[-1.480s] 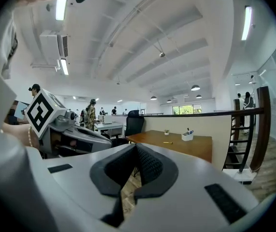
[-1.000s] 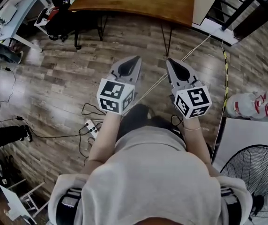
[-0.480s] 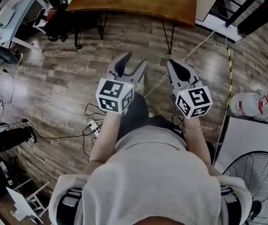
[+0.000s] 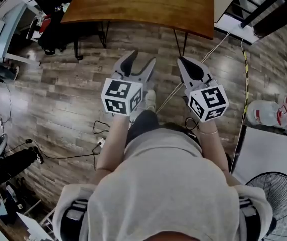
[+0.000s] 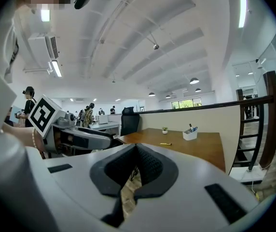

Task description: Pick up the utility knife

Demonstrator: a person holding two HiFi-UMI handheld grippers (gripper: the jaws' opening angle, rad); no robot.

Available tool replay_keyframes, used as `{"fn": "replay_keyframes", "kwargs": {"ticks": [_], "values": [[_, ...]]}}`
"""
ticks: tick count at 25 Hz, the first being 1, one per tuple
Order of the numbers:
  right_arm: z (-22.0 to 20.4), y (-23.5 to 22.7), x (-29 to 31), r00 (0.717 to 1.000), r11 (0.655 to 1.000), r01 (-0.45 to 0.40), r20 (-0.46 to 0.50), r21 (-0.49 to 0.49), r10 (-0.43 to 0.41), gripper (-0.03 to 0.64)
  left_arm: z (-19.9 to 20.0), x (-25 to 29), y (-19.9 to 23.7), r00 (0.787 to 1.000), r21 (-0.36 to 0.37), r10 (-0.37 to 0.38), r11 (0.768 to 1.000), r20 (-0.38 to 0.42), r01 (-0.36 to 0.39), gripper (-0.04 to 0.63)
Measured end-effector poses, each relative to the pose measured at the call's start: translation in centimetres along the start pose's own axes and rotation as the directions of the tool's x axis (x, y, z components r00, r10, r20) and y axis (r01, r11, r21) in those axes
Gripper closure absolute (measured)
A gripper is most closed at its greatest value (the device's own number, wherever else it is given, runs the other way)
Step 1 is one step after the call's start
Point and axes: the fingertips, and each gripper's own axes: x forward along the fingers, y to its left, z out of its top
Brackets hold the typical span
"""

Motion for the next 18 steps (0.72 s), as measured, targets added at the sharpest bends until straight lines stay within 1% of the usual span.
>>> {"fn": "replay_keyframes", "kwargs": {"ticks": [10,14,18], "values": [[3.5,-3.7,11.7,1.0,1.0,0.027,0.011,-0.014,-0.027,0.606,4.4,7.0,9.4,0.999,0.022,-0.047,0.999,0.0,0.047,0.356],[4.1,-5.2,14.7,0.999,0.999,0.044,0.011,-0.01,-0.044,0.606,5.1,9.0,12.0,0.999,0.03,-0.051,0.998,-0.015,0.051,0.356],[4.3,-6.1,16.8,0.999,0.999,0.053,0.0,-0.005,-0.053,0.606,5.4,10.3,14.3,0.999,0.013,-0.048,0.999,-0.021,0.049,0.356]]}}
